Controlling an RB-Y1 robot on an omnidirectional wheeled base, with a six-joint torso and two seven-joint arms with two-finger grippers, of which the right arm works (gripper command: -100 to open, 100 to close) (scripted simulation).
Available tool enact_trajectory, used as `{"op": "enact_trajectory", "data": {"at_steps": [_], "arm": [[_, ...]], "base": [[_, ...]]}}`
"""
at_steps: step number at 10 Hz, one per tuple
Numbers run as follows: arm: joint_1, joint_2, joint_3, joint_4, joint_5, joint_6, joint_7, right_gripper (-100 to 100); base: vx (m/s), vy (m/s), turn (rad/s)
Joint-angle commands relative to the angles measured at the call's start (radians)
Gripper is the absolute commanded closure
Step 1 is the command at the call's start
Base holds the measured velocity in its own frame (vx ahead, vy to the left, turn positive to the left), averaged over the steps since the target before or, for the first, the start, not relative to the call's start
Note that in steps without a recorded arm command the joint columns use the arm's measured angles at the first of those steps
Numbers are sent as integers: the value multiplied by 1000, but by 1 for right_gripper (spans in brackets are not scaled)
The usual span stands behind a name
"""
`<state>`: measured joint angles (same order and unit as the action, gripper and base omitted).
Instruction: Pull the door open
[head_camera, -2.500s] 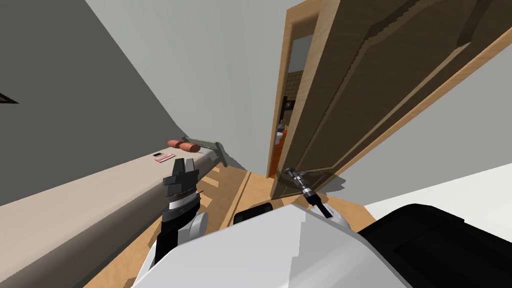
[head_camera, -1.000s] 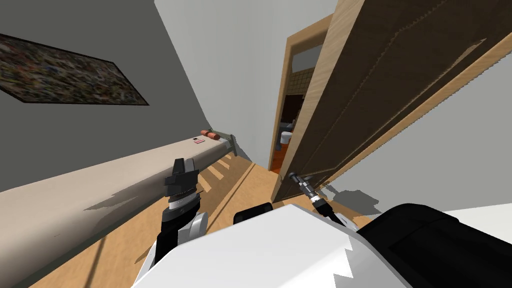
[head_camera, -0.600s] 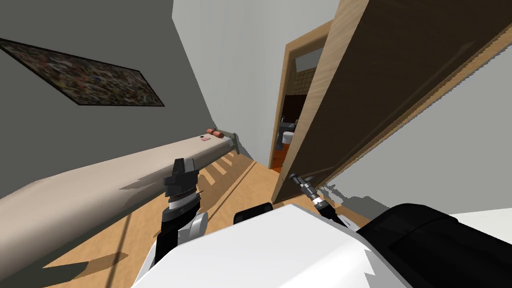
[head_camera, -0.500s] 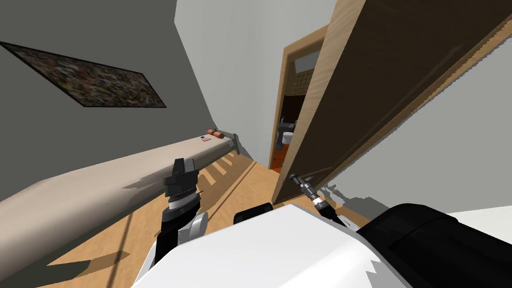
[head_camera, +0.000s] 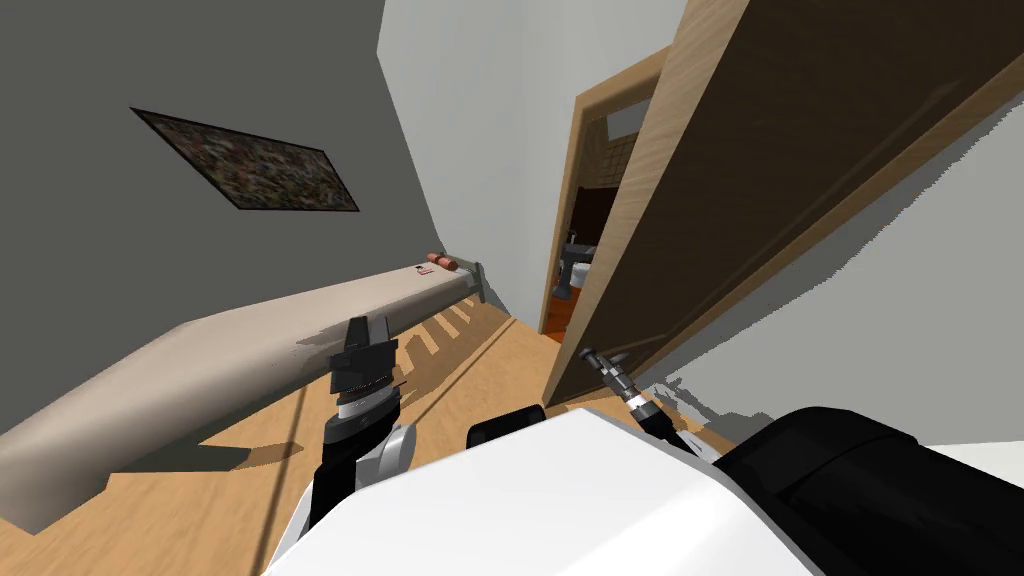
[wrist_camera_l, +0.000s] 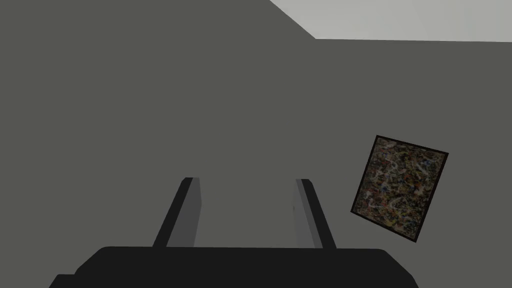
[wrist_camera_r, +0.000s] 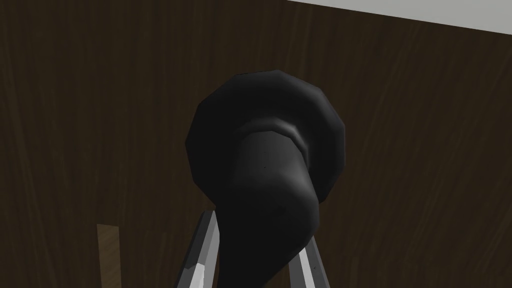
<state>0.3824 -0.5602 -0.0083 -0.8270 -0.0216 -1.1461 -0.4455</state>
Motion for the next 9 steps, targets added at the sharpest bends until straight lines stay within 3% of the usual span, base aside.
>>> {"op": "enact_trajectory", "data": {"at_steps": [1,7,9], "arm": [[-1,-7,-1,14,1,-14,-3,100],[-11,-22,2,49,6,-50,-14,100],[-16,-17,12,58,12,-54,-18,100]], "base": [[-222,-82,172],[-195,-54,129],[-104,-19,83]]}}
